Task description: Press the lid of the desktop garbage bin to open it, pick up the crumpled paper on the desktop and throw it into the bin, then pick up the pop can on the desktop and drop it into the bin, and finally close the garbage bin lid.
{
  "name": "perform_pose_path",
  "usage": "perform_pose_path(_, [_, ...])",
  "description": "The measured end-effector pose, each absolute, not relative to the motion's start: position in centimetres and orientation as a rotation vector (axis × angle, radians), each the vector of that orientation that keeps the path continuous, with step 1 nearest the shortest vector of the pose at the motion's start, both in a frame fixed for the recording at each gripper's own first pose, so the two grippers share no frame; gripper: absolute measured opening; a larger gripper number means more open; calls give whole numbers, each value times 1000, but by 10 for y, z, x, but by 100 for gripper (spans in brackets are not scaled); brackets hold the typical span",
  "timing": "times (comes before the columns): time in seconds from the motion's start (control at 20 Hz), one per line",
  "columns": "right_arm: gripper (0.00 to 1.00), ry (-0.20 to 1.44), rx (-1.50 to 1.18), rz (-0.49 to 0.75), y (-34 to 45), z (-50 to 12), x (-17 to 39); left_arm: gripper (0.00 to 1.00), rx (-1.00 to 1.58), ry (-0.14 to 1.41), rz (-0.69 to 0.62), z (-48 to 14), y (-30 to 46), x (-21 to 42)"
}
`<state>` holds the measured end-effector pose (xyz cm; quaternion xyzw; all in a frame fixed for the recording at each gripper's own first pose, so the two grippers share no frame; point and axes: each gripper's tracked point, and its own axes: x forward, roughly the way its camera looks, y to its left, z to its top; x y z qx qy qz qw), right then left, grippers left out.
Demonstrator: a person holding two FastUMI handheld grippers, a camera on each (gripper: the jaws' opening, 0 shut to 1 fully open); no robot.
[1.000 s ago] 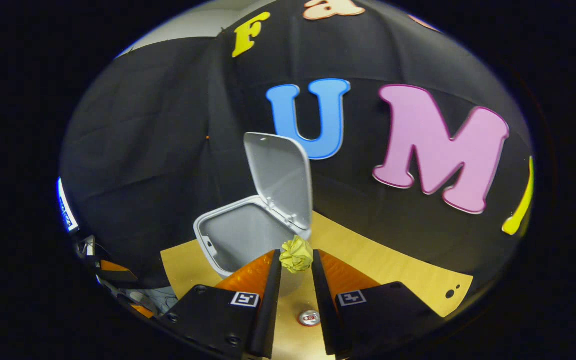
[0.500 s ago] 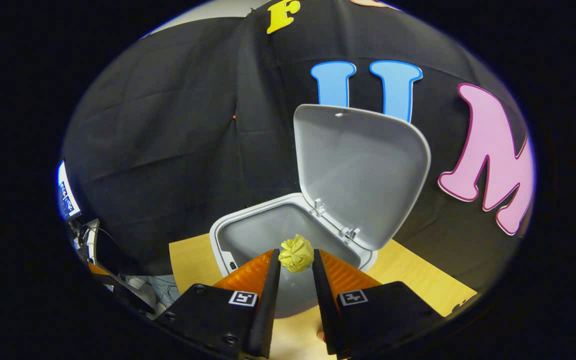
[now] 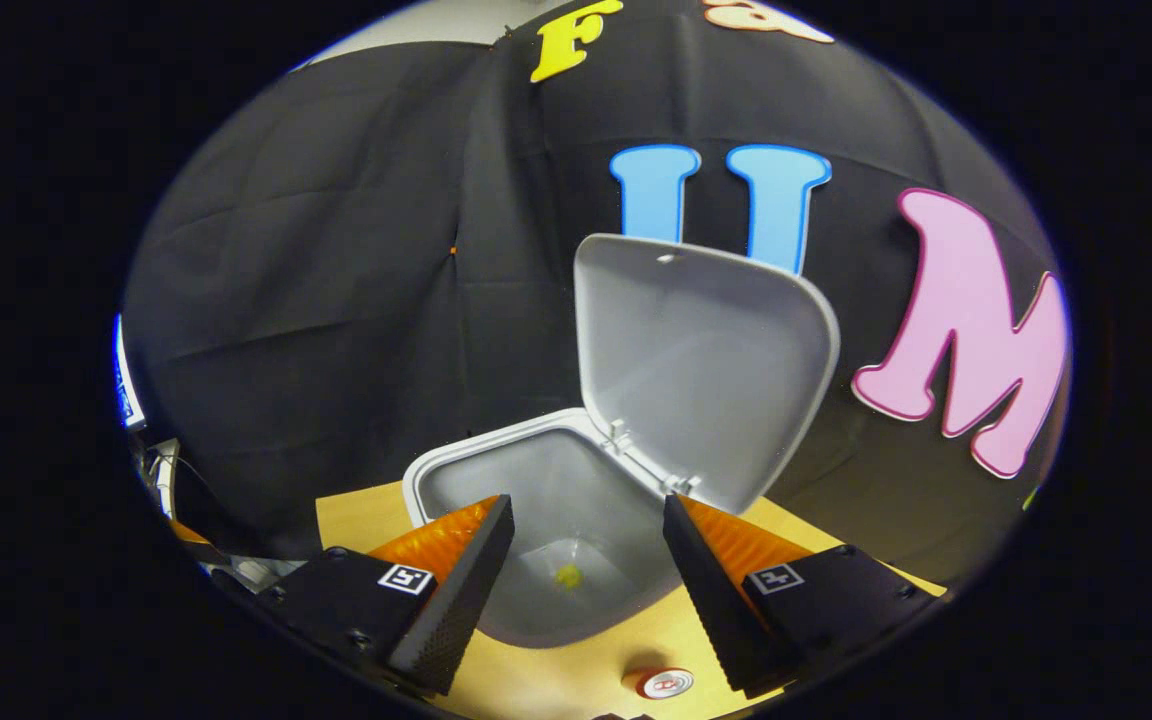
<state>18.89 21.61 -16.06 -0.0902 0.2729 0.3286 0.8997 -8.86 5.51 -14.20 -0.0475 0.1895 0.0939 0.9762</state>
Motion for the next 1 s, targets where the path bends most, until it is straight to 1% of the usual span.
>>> perform_pose_path(0.05, [98, 546, -180, 655, 204, -153, 188, 97, -100, 388, 162, -147, 50, -85])
perform_pose_path(0.25, [98, 473, -161, 522, 140, -125, 176, 98, -101, 426, 31, -177, 19, -64])
perform_pose_path(0.35, [97, 434, -171, 439, 100, -113, 168, 99, -95, 447, -36, -195, 2, -51])
perform_pose_path(0.4, [97, 411, -173, 394, 82, -105, 162, 98, -90, 456, -69, -204, -7, -45])
perform_pose_path(0.55, [97, 360, -165, 259, 23, -88, 142, 98, -61, 474, -159, -232, -34, -26])
perform_pose_path(0.7, [97, 305, -167, 108, -36, -80, 114, 98, -41, 473, -235, -260, -60, -5])
perform_pose_path(0.75, [100, 296, -176, 62, -53, -81, 106, 98, -43, 477, -255, -273, -70, 3])
perform_pose_path(0.8, [97, 297, -187, 22, -70, -84, 94, 98, -44, 488, -270, -286, -79, 9])
perform_pose_path(1.0, [97, 338, -186, -117, -115, -100, 42, 98, -53, 515, -309, -334, -107, 31])
